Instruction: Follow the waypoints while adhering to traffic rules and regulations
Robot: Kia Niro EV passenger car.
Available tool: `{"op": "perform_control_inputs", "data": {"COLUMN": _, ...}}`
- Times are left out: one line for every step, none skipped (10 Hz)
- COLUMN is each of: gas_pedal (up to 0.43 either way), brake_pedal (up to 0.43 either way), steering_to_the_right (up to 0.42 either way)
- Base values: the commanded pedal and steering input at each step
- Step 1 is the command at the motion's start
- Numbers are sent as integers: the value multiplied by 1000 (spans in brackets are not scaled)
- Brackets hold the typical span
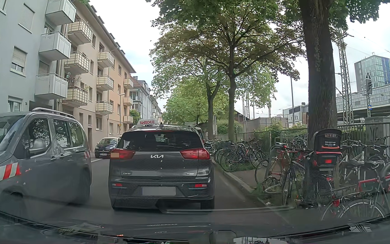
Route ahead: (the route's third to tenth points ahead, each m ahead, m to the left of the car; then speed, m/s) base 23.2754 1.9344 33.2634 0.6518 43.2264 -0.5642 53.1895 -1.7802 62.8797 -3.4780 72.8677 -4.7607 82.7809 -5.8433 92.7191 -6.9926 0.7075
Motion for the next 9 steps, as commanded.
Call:
{"op": "perform_control_inputs", "data": {"gas_pedal": 0, "brake_pedal": 0, "steering_to_the_right": -349}}
{"op": "perform_control_inputs", "data": {"gas_pedal": 0, "brake_pedal": 0, "steering_to_the_right": -337}}
{"op": "perform_control_inputs", "data": {"gas_pedal": 0, "brake_pedal": 0, "steering_to_the_right": -326}}
{"op": "perform_control_inputs", "data": {"gas_pedal": 0, "brake_pedal": 0, "steering_to_the_right": -307}}
{"op": "perform_control_inputs", "data": {"gas_pedal": 0, "brake_pedal": 0, "steering_to_the_right": -281}}
{"op": "perform_control_inputs", "data": {"gas_pedal": 0, "brake_pedal": 0, "steering_to_the_right": -257}}
{"op": "perform_control_inputs", "data": {"gas_pedal": 0, "brake_pedal": 0, "steering_to_the_right": -220}}
{"op": "perform_control_inputs", "data": {"gas_pedal": 0, "brake_pedal": 0, "steering_to_the_right": -187}}
{"op": "perform_control_inputs", "data": {"gas_pedal": 0, "brake_pedal": 0, "steering_to_the_right": -163}}
